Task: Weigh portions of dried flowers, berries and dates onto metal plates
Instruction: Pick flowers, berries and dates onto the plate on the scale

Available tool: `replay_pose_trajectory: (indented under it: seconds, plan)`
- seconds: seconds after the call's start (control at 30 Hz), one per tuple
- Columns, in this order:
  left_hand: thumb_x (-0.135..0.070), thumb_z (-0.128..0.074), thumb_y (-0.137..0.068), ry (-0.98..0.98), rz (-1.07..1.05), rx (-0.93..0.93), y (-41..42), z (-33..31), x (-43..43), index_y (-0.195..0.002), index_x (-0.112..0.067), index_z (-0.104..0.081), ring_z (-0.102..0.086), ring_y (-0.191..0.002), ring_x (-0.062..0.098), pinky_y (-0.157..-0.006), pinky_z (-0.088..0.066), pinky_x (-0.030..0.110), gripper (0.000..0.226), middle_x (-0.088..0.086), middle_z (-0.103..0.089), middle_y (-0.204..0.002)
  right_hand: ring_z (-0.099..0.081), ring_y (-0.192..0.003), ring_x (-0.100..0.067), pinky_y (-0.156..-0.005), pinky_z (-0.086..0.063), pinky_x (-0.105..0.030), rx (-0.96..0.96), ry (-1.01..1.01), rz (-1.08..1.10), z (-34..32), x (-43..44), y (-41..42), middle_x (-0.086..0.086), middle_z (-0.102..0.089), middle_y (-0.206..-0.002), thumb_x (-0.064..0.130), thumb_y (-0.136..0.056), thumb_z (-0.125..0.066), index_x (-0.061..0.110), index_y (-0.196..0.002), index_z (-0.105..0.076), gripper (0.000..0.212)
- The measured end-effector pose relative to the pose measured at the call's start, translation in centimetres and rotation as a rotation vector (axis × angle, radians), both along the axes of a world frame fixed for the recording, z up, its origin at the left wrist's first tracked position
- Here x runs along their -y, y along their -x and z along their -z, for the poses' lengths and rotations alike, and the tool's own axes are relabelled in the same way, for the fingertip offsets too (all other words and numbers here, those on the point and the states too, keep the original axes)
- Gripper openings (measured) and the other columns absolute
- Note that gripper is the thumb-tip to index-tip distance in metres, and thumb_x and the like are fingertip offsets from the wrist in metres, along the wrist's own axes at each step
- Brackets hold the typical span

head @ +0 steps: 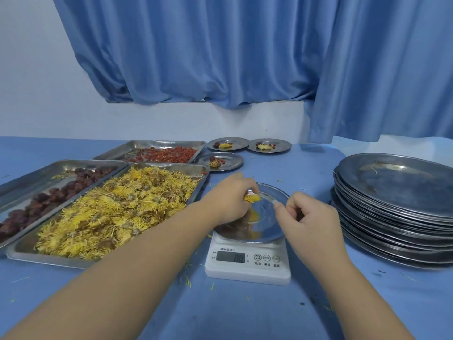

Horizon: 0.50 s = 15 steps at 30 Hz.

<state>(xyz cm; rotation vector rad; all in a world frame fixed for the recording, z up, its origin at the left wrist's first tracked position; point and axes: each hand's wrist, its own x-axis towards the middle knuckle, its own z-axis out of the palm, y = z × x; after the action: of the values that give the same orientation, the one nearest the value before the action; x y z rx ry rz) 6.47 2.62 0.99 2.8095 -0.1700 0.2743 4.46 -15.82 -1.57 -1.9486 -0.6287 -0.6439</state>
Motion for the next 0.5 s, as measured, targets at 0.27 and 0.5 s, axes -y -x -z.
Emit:
replay_pose_trajectory:
  seconds: [0.27,0.5]
  plan:
    - [-0.034,-0.074,-0.082,0.088,0.075,-0.119,2.4,-1.1,-1.4,-0.128,-0.034,-0.054,-0.051,-0.11,0.006,-0.086,-0.041,0.02,0.05,-0.011,-0.055,-0.127,-0.031,-0.048,-0.012,-0.046,-0.028,-0.022,0.013,-0.002,-0.023,0.1,-0.2,0.2,0.004,-0.035,-0.05,0.018,-0.082,-0.065,0.013,-0.056,-0.035,0.041]
    - [-0.037,-0.079,-0.077,0.19,0.026,-0.087,4.8,-1.8,-3.5,-0.123,-0.038,-0.058,-0.055,-0.106,0.008,-0.086,-0.046,0.028,0.05,-0.011,-0.052,-0.121,-0.032,-0.049,-0.012,-0.047,-0.03,-0.026,0.018,0.065,-0.025,0.4,-0.8,0.7,0.004,-0.038,-0.051,0.017,-0.08,-0.066,0.013,-0.056,-0.035,0.039]
